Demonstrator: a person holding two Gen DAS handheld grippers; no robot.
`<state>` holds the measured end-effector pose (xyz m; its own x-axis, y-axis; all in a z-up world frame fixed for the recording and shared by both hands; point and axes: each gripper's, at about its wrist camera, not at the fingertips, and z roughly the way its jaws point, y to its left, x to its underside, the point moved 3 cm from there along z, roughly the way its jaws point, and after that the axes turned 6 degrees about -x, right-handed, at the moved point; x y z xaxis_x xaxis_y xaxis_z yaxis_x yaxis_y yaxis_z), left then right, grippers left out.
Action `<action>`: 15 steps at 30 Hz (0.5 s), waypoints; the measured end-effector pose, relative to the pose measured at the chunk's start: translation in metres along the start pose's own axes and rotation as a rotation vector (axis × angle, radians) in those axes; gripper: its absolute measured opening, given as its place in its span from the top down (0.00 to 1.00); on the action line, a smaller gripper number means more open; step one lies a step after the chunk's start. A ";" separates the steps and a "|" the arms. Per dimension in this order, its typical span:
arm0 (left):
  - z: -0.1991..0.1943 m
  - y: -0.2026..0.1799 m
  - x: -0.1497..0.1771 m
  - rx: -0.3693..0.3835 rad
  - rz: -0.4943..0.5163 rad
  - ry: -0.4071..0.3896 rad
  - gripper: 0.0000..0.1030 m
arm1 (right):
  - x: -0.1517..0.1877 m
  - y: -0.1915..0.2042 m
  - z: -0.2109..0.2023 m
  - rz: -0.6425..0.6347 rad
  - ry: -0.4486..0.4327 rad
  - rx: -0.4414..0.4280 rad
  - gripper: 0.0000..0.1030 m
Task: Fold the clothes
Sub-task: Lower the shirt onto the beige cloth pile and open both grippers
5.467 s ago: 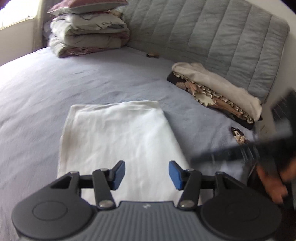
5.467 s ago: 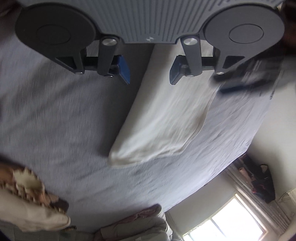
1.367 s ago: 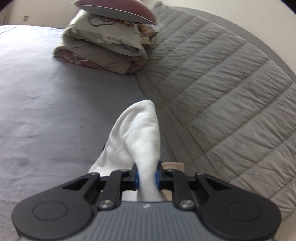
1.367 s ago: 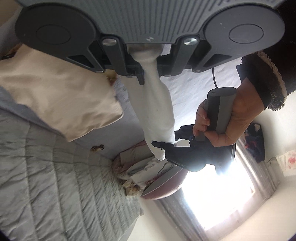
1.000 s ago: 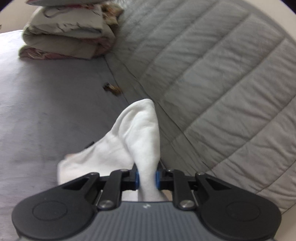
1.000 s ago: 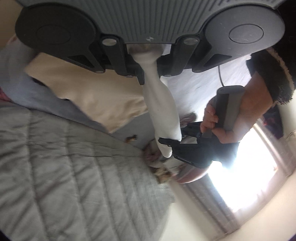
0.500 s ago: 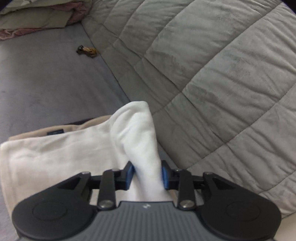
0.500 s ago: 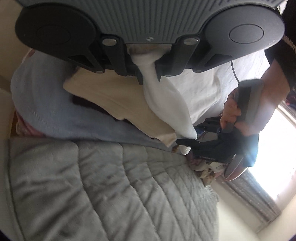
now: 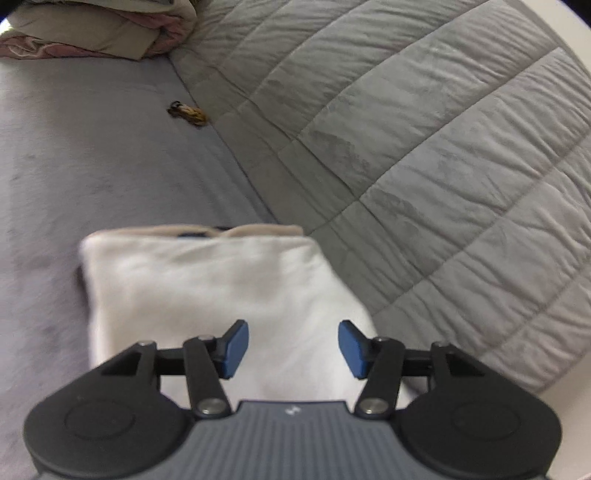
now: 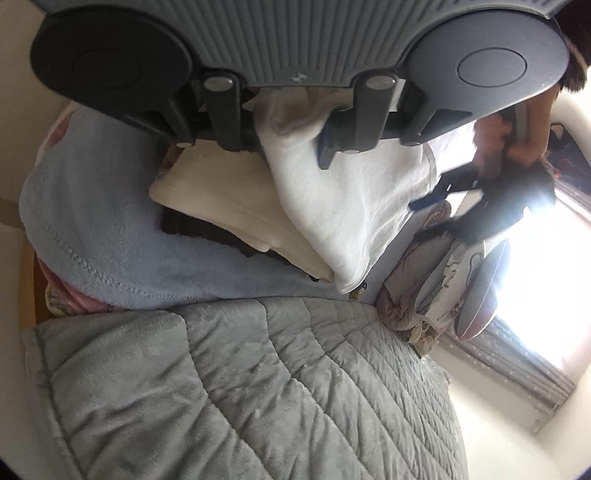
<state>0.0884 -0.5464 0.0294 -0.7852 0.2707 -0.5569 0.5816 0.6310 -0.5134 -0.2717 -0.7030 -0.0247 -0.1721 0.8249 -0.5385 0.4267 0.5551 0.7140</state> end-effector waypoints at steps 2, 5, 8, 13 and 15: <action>-0.012 0.006 0.012 0.005 0.011 -0.002 0.46 | -0.005 0.007 -0.003 -0.024 0.009 0.004 0.90; -0.028 0.012 0.028 0.029 0.014 0.001 0.46 | -0.017 0.016 -0.007 -0.042 0.029 0.001 0.90; -0.042 0.011 0.044 0.066 0.031 0.001 0.46 | -0.028 0.014 -0.007 -0.051 0.040 0.021 0.90; -0.051 0.001 0.070 0.134 0.072 0.020 0.46 | -0.024 -0.004 0.005 -0.061 0.094 0.094 0.78; -0.053 -0.003 0.079 0.177 0.087 0.028 0.46 | -0.021 0.002 0.000 -0.109 0.059 0.141 0.64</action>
<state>0.0136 -0.4883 0.0221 -0.7344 0.3406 -0.5871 0.6740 0.4675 -0.5720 -0.2674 -0.7192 -0.0123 -0.2740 0.7675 -0.5796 0.5220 0.6248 0.5806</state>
